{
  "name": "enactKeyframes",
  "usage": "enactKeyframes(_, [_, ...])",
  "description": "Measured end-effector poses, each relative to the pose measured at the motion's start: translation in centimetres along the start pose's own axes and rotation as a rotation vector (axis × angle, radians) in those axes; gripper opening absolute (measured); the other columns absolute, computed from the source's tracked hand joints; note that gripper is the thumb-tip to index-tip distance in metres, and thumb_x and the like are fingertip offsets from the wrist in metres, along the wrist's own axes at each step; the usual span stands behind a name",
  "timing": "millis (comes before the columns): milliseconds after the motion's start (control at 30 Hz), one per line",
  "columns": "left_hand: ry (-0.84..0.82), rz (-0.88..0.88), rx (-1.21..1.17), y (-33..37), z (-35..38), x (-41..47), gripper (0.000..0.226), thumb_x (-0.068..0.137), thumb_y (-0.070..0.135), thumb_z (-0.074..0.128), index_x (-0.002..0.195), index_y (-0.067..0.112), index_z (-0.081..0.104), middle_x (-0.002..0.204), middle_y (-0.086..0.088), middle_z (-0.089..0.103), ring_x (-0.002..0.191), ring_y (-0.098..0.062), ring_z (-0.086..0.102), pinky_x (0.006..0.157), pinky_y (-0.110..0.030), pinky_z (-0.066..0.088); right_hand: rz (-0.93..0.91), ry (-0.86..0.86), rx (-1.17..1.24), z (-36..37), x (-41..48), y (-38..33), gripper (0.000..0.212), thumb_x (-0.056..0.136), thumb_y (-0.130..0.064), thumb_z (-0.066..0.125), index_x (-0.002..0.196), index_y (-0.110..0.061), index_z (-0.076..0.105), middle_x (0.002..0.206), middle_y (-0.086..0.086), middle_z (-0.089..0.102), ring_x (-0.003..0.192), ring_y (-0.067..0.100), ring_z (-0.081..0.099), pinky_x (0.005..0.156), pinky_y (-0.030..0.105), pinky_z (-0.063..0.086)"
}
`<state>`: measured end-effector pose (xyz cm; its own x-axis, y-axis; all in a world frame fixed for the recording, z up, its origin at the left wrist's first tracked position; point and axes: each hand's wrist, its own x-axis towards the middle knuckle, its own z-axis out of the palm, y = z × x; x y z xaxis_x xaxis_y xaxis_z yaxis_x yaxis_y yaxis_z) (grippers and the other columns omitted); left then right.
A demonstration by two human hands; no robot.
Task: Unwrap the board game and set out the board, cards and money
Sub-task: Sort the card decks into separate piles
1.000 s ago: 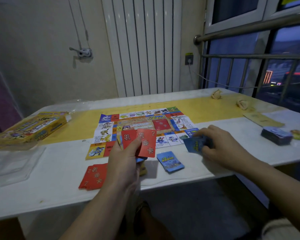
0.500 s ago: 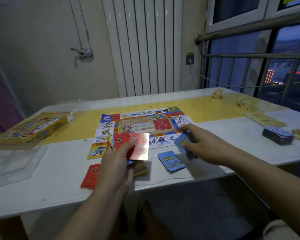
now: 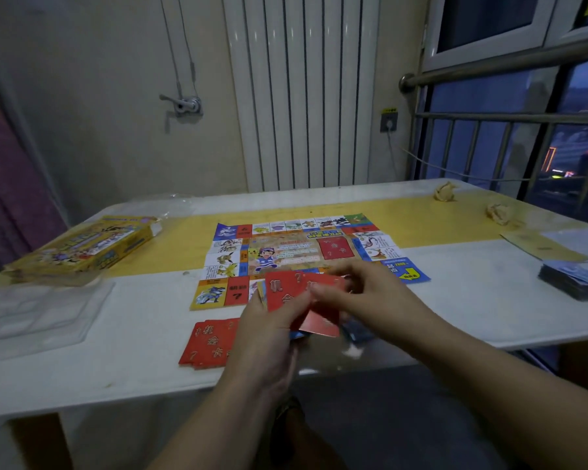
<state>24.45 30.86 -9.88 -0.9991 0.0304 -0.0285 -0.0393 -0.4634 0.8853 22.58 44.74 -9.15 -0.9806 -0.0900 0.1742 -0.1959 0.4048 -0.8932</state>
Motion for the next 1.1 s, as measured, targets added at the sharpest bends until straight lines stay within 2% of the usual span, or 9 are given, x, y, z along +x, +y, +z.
enactKeyframes(133, [-0.057,-0.08,-0.065,0.3,-0.7,0.1,0.018,0.09,0.0,0.05,0.102,0.007,0.062,0.078,-0.009,0.073,0.066,-0.019,0.07,0.054,-0.03,0.055,0.007,-0.051,0.066,-0.2,0.4,-0.8,0.013,0.084,-0.019,0.069,0.097,-0.019,0.067,0.086,-0.001,0.073,0.071,0.002,0.069,0.063,0.018,0.055])
enactKeyframes(267, [-0.121,-0.021,0.114,0.6,-1.9,0.0,0.018,0.091,0.0,0.052,0.105,0.007,0.06,0.088,-0.013,0.074,0.076,-0.024,0.071,0.069,-0.037,0.059,0.106,-0.091,0.162,-0.3,0.7,-1.0,0.017,0.08,-0.022,0.071,0.096,-0.024,0.066,0.093,0.003,0.074,0.089,0.019,0.071,0.087,0.045,0.054])
enactKeyframes(333, [-0.135,0.005,0.164,0.7,-2.1,-0.1,0.019,0.089,0.0,0.056,0.105,0.008,0.06,0.091,-0.015,0.073,0.08,-0.027,0.071,0.074,-0.04,0.059,0.122,-0.113,0.247,0.0,0.6,-1.1,0.013,0.081,-0.02,0.069,0.094,-0.024,0.068,0.094,0.003,0.074,0.092,0.022,0.07,0.093,0.05,0.051])
enactKeyframes(533, [-0.079,0.041,0.25,0.6,-2.6,0.3,0.025,0.079,0.005,0.07,0.098,0.018,0.064,0.093,-0.009,0.074,0.089,-0.028,0.071,0.087,-0.05,0.054,0.12,-0.115,0.342,0.6,0.7,-1.5,0.009,0.083,-0.015,0.067,0.091,-0.019,0.07,0.091,0.002,0.075,0.086,0.017,0.072,0.08,0.034,0.057])
enactKeyframes(633, [-0.053,0.051,0.229,0.5,-2.9,0.3,0.023,0.081,0.009,0.069,0.102,0.018,0.063,0.089,-0.005,0.075,0.086,-0.024,0.072,0.084,-0.046,0.055,0.087,-0.072,0.279,1.1,0.8,-1.8,0.007,0.083,-0.015,0.068,0.086,-0.021,0.069,0.086,0.0,0.074,0.076,0.01,0.071,0.064,0.02,0.056])
enactKeyframes(767, [-0.007,-0.015,-0.015,1.4,-3.5,-0.1,0.01,0.092,0.009,0.054,0.099,0.01,0.061,0.077,-0.007,0.074,0.065,-0.016,0.071,0.053,-0.027,0.056,0.072,-0.005,0.23,1.7,1.6,-2.2,0.002,0.085,-0.019,0.067,0.085,-0.021,0.066,0.086,-0.001,0.072,0.078,0.009,0.069,0.063,0.018,0.05])
enactKeyframes(900, [0.117,0.032,-0.118,3.4,-6.5,0.2,0.021,0.095,0.006,0.045,0.109,0.004,0.06,0.079,-0.012,0.073,0.06,-0.018,0.07,0.051,-0.03,0.055,0.061,0.028,0.297,3.0,2.5,-3.1,0.007,0.084,-0.012,0.068,0.084,-0.019,0.064,0.079,-0.001,0.069,0.061,-0.001,0.065,0.048,0.01,0.043])
enactKeyframes(1000, [0.183,0.057,-0.231,5.1,-9.3,0.6,0.022,0.097,0.007,0.042,0.111,0.003,0.058,0.08,-0.012,0.073,0.063,-0.019,0.071,0.051,-0.027,0.056,0.064,-0.028,0.24,5.0,3.1,-3.6,0.012,0.084,-0.014,0.068,0.091,-0.023,0.066,0.095,0.001,0.069,0.07,0.003,0.066,0.049,0.012,0.045])
enactKeyframes(1100, [0.206,0.021,-0.32,6.5,-11.6,0.6,0.022,0.098,0.01,0.043,0.114,0.001,0.056,0.095,-0.012,0.071,0.079,-0.02,0.071,0.053,-0.034,0.059,0.047,-0.134,0.114,7.6,3.7,-4.1,0.015,0.087,-0.018,0.066,0.101,-0.023,0.067,0.1,0.001,0.068,0.082,0.007,0.066,0.065,0.018,0.053])
